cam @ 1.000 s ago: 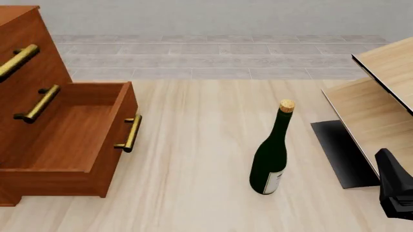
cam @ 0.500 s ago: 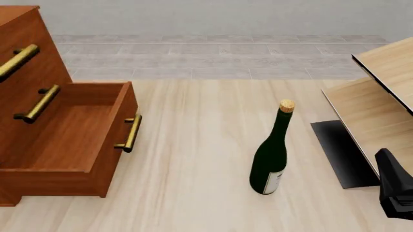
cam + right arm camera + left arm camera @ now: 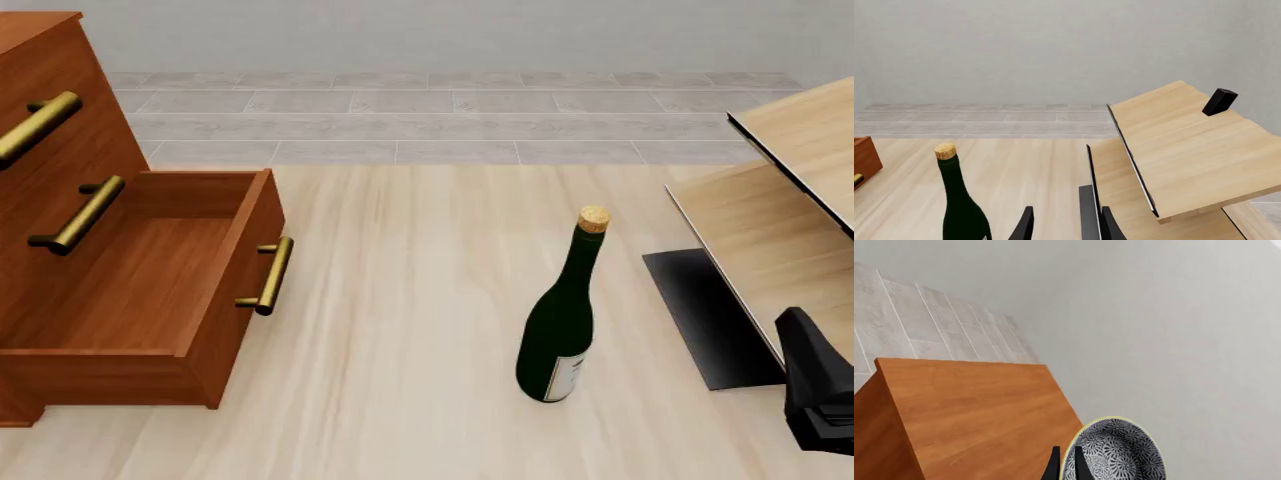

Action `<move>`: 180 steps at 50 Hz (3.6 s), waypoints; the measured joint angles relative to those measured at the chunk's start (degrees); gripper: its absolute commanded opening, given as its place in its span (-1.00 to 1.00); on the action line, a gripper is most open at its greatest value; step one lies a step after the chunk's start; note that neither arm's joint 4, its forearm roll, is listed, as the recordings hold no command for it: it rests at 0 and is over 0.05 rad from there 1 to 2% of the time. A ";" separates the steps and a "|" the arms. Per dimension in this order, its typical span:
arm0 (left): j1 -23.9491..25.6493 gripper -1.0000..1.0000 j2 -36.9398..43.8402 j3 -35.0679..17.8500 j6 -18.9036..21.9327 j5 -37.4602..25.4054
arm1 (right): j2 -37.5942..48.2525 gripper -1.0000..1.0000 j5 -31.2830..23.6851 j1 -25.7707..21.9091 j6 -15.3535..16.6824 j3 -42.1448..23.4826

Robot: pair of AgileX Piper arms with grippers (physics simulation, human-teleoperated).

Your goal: Put the bowl on top of the cabinet.

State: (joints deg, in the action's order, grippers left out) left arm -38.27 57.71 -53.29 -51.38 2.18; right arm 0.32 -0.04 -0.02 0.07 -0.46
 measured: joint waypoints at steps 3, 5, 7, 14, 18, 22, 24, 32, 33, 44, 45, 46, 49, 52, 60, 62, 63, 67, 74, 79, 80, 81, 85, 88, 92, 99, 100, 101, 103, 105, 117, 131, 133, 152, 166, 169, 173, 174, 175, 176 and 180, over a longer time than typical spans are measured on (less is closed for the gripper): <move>-0.12 -1.00 1.14 -0.86 -0.19 -0.22 | 0.00 1.00 0.00 0.00 0.00 0.00; -0.24 -1.00 1.84 -1.38 -0.17 -0.40 | 0.00 1.00 0.00 0.00 0.00 0.00; -0.36 -1.00 2.43 -1.80 -0.11 -0.58 | 0.00 1.00 0.00 0.00 0.00 0.00; -0.64 -1.00 4.16 -2.85 0.23 -1.11 | 0.00 1.00 0.00 0.00 0.00 0.00; -0.62 -1.00 5.04 -3.43 0.53 -1.40 | 0.00 1.00 0.00 0.00 0.00 0.00; -0.39 -1.00 5.82 -3.98 0.78 -1.74 | 0.00 1.00 0.00 0.00 0.00 0.00; -0.24 -1.00 6.22 -4.20 0.82 -1.89 | 0.00 1.00 0.00 0.00 0.00 0.00; -0.05 -1.00 7.45 -4.80 0.95 -2.29 | 0.00 1.00 0.00 0.00 0.00 0.00; -0.07 -1.00 7.58 -4.86 0.97 -2.32 | 0.00 1.00 0.00 0.00 0.00 0.00; -0.80 -1.00 8.04 -5.01 1.32 -2.60 | 0.00 1.00 0.00 0.00 0.00 0.00; -0.87 -1.00 8.04 -4.99 1.36 -2.62 | 0.00 1.00 0.00 0.00 0.00 0.00; -0.93 -1.00 8.05 -4.98 1.40 -2.64 | 0.00 1.00 0.00 0.00 0.00 0.00; -1.07 -1.00 8.10 -4.89 1.51 -2.68 | 0.00 1.00 0.00 0.00 0.00 0.00; -1.15 -1.00 8.16 -4.79 1.61 -2.73 | -0.01 1.00 0.00 0.00 0.00 0.00; -1.06 -1.00 8.31 -4.37 1.74 -2.85 | 0.00 1.00 0.00 0.01 0.00 0.00; -0.99 -1.00 8.33 -4.27 1.81 -2.87 | 0.00 1.00 0.00 0.01 0.00 0.00; -0.92 -1.00 8.33 -4.21 1.83 -2.88 | 0.00 1.00 0.00 0.01 0.00 0.00; -0.63 -1.00 8.32 -3.97 1.91 -2.87 | 0.00 1.00 0.00 0.01 0.00 0.00; -0.18 1.00 8.12 -3.96 2.84 -3.05 | 0.00 1.00 0.00 0.00 0.00 0.00; -0.04 1.00 7.71 -3.98 3.44 -3.22 | 0.00 1.00 0.00 0.00 0.00 0.00; -0.02 1.00 7.62 -3.97 3.54 -3.25 | 0.00 1.00 0.00 0.00 0.00 0.00; -0.01 1.00 7.52 -3.96 3.64 -3.29 | 0.00 1.00 0.00 0.00 0.00 0.00; -0.02 1.00 7.03 -3.85 4.01 -3.39 | 0.00 1.00 0.00 0.00 0.00 0.00; -0.08 1.00 6.63 -3.76 4.24 -3.46 | 0.00 1.00 0.00 0.00 0.00 0.00; -0.09 1.00 5.95 -3.59 4.43 -3.60 | 0.00 1.00 0.00 0.00 0.00 0.00; 0.00 1.00 4.31 -3.32 4.55 -4.05 | 0.00 1.00 0.00 0.00 0.00 0.00; 0.04 1.00 4.04 -3.27 4.53 -4.12 | 0.00 1.00 0.00 0.00 0.00 0.00; 0.08 1.00 3.77 -3.22 4.52 -4.19 | 0.00 1.00 0.00 0.00 0.00 0.00; 0.20 1.00 3.19 -3.10 4.49 -4.33 | 0.00 1.00 0.00 0.00 0.00 0.00; 0.35 1.00 2.64 -2.99 4.47 -4.47 | 0.00 1.00 0.00 0.00 0.00 0.00; 1.86 1.00 -0.31 -2.31 4.78 -5.20 | 0.00 1.00 0.00 0.00 0.00 0.00; 4.28 1.00 -3.16 -1.68 5.55 -5.99 | 0.00 1.00 0.00 0.00 0.00 0.00; 4.69 1.00 -3.54 -1.65 5.70 -6.09 | 0.00 1.00 0.00 0.00 0.00 0.00; 9.64 1.00 -7.72 -1.12 7.08 -7.21 | 0.00 1.00 0.00 0.01 0.00 0.00; 13.34 1.00 -9.81 -0.74 7.81 -8.14 | 0.00 1.00 0.00 0.00 0.00 0.00; 14.22 1.00 -10.13 -0.68 8.00 -8.32 | -0.01 1.00 0.00 0.00 0.00 0.00; 15.31 1.00 -10.50 -0.56 8.25 -8.52 | -0.01 1.00 0.00 0.00 0.00 0.00; 15.56 1.00 -10.57 -0.52 8.31 -8.56 | -0.01 1.00 0.00 0.00 0.00 0.00; 15.85 1.00 -10.62 -0.48 8.36 -8.59 | 0.00 1.00 0.00 0.00 0.00 0.00; 16.11 1.00 -10.68 -0.43 8.43 -8.62 | 0.00 1.00 0.00 0.00 0.00 0.00; 17.22 1.00 -10.89 -0.22 8.72 -8.72 | 0.00 1.00 0.00 0.00 0.00 0.00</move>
State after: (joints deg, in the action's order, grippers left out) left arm -21.05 46.83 -53.51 -42.66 -6.55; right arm 0.32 -0.04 -0.02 0.06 -0.46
